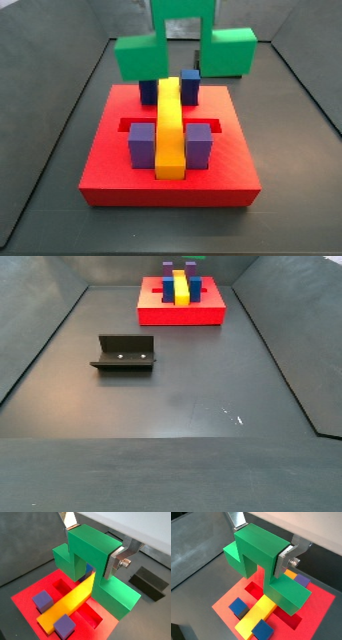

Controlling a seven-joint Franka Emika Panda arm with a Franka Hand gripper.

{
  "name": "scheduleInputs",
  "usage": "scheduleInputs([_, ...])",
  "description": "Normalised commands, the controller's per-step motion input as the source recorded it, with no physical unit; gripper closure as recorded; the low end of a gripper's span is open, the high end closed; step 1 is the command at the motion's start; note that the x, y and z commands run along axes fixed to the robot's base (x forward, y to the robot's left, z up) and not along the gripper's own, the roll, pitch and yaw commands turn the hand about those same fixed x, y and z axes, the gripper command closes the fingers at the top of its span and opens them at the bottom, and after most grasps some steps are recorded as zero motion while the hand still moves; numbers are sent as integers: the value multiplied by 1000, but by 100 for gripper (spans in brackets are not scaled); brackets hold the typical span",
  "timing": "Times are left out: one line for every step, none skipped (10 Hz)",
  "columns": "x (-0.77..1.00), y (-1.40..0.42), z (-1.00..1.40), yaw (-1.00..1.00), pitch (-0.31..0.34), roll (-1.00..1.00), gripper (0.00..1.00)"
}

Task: Pick up the green object. Move up. Move to above the board. Insert the green object.
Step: Insert the green object.

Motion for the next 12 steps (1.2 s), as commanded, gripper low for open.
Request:
scheduleInputs([180, 46, -411, 49, 83, 0, 100])
scheduleInputs([0, 131, -346, 140, 131, -139, 100])
scheduleInputs([0, 83, -271, 120, 121, -124, 100])
scheduleInputs([0, 74, -254, 117, 104, -154, 100])
scheduleInputs([0, 14, -280, 83, 61, -113, 100])
scheduleInputs([0, 0, -277, 109, 49, -106, 100])
scheduleInputs([0, 0, -277, 151, 43, -119, 100])
scheduleInputs([0, 0, -160, 134, 71, -94, 100])
scheduleInputs([0, 0, -100, 140, 34, -103, 100])
scheduleInputs([-94, 0, -109, 131, 39, -133, 100])
scheduleInputs([-174, 0, -177, 160, 43, -149, 100])
scheduleInputs([-134, 0, -200, 163, 33, -109, 100])
